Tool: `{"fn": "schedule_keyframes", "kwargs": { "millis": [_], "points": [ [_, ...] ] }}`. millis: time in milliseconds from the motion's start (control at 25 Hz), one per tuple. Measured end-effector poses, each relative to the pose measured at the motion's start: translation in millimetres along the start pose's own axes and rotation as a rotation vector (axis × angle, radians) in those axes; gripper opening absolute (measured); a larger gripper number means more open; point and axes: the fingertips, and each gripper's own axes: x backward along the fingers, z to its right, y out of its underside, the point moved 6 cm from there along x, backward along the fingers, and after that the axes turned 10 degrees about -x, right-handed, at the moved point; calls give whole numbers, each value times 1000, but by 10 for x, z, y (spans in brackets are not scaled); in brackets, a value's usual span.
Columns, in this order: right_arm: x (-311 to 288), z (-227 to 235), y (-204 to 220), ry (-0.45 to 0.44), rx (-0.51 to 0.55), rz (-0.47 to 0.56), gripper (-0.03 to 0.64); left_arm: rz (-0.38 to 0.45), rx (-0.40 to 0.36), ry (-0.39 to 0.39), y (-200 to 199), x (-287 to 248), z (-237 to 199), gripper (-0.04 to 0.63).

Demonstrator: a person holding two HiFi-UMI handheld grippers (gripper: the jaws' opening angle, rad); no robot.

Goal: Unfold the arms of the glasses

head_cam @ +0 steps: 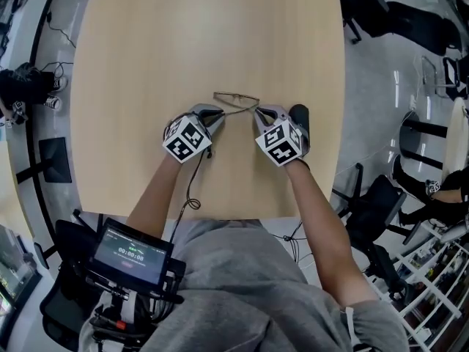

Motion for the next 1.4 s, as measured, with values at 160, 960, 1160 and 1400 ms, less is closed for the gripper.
{"fn": "schedule_keyframes", "kwargs": {
  "millis": [160,960,1160,1400],
  "points": [
    [2,-31,-1,1,5,-2,21,1,10,4,-1,-17,47,21],
    [-12,-468,-13,-73,65,-12,21,24,115,1,-78,-79,278,21],
    [-23,-629,-28,-95,89,-15,21,35,158,-1,-72,-51,355,21],
    [-44,-716,-40,-135,126,-20,23,41,187,3,-87,-59,389,21]
  ]
}}
